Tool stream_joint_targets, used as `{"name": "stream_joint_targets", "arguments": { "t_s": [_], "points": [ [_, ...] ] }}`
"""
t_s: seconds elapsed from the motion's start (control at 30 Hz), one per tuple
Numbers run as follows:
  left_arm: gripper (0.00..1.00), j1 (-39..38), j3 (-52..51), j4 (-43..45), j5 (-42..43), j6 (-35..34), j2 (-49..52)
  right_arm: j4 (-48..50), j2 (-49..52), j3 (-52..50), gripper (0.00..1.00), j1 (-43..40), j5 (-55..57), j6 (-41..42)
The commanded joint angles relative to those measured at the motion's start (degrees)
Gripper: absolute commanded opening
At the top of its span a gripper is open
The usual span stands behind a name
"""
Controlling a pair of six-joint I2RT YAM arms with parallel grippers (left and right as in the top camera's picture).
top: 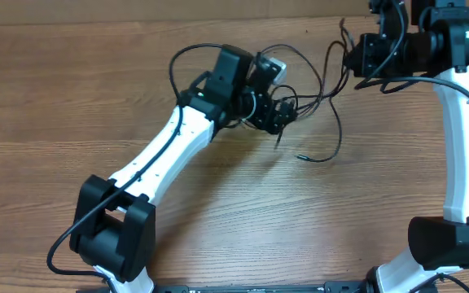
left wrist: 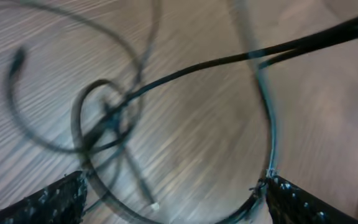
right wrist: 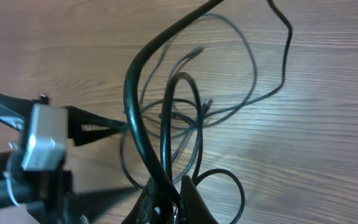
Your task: Untangle cables
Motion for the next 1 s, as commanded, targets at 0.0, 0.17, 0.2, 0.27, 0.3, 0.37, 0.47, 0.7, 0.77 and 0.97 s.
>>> {"name": "stream_joint_targets", "arguments": {
  "t_s": [0.0,0.17,0.2,0.27,0.3,0.37,0.47,0.7,0.77,0.97],
  "points": [
    [0.93,-0.50,1.38,4.74,5.86,1.81,-0.57,0.09,0.02,-0.37,0.04,0.74,-1.18,0.79],
    [0.93,-0.50,1.38,7.87,9.16,1.38,-0.57,0.09,0.02,-0.37,0.04,0.74,-1.20,0.81],
    [0.93,-0.50,1.38,7.96,9.18,1.38,-0.57,0.11,0.02,-0.37,0.04,0.74,-1.20,0.81],
    [0.93,-0.52,1.38,8.09,9.20,1.38,-0.57,0.09,0.02,-0.37,0.04,0.74,-1.22,0.81],
    [0.93,-0.52,1.38,8.11,9.20,1.44,-0.57,0.09,0.02,-0.37,0.04,0.74,-1.25,0.83],
    [0.93,-0.52,1.38,8.13,9.38,2.47,-0.57,0.09,0.02,-0.37,0.04,0.74,-2.69,0.81],
    [0.93,-0.55,1.38,8.02,9.35,4.28,-0.44,0.09,0.02,-0.37,0.04,0.74,-5.49,0.81],
    [0.91,-0.57,1.36,4.59,4.68,7.93,-0.13,-0.55,0.02,-0.37,0.04,0.74,-7.02,0.83],
    [0.90,-0.57,1.36,2.08,4.39,10.01,0.04,-0.50,0.02,-0.37,0.04,0.74,-8.81,0.81],
    [0.86,-0.55,1.36,1.86,2.75,10.62,3.67,-0.74,0.02,-0.37,0.04,0.74,-11.58,0.81]
  ]
}}
